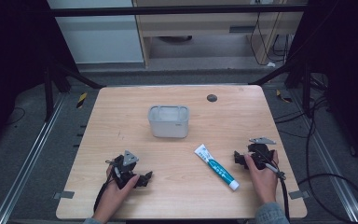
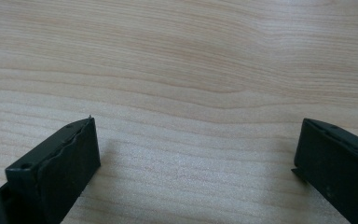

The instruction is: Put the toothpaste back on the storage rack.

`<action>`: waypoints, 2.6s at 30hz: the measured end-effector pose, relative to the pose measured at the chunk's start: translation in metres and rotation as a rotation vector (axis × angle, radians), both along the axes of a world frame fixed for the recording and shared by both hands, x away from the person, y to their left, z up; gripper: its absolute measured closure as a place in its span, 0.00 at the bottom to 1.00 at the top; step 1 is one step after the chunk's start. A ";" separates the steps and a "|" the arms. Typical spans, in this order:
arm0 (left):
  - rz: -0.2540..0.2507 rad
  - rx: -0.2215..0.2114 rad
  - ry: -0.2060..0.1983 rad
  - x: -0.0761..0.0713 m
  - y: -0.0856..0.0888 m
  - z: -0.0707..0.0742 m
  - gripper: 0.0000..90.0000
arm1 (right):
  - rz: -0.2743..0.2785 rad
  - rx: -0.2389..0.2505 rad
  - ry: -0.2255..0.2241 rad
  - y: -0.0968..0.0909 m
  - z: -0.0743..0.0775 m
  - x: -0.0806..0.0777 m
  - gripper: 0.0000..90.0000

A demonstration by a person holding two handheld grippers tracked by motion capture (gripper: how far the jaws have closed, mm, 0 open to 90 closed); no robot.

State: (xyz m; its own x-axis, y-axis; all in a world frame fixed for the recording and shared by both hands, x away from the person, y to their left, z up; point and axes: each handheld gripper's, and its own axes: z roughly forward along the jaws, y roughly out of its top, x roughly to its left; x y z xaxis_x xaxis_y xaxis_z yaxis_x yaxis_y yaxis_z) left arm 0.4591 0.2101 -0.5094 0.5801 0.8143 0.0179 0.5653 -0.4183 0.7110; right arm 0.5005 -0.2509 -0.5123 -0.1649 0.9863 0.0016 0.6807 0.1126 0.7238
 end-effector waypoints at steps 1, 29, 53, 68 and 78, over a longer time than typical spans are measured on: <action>0.000 0.000 0.000 0.000 0.000 0.000 0.00 | -0.002 0.002 0.000 0.000 0.000 0.000 0.00; -0.003 0.000 0.001 0.003 0.000 0.000 0.00 | 0.400 -0.121 0.097 0.075 0.081 -0.026 0.31; -0.013 0.001 0.000 0.010 -0.004 0.000 0.00 | 0.480 -0.157 0.248 0.124 0.049 -0.005 0.48; -0.013 0.001 0.000 0.010 -0.004 0.000 0.00 | 0.462 -0.184 0.313 0.134 0.038 0.006 0.61; -0.013 0.002 0.000 0.011 -0.004 0.000 0.00 | 0.462 -0.194 0.297 0.132 0.043 0.008 0.77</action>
State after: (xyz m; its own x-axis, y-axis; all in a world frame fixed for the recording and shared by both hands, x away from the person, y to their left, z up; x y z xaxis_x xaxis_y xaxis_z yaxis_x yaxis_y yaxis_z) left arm 0.4696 0.2064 -0.5093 0.5905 0.8068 0.0191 0.5599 -0.4266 0.7103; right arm 0.5081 -0.1184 -0.4698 -0.5983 0.7990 -0.0602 0.7002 0.5579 0.4454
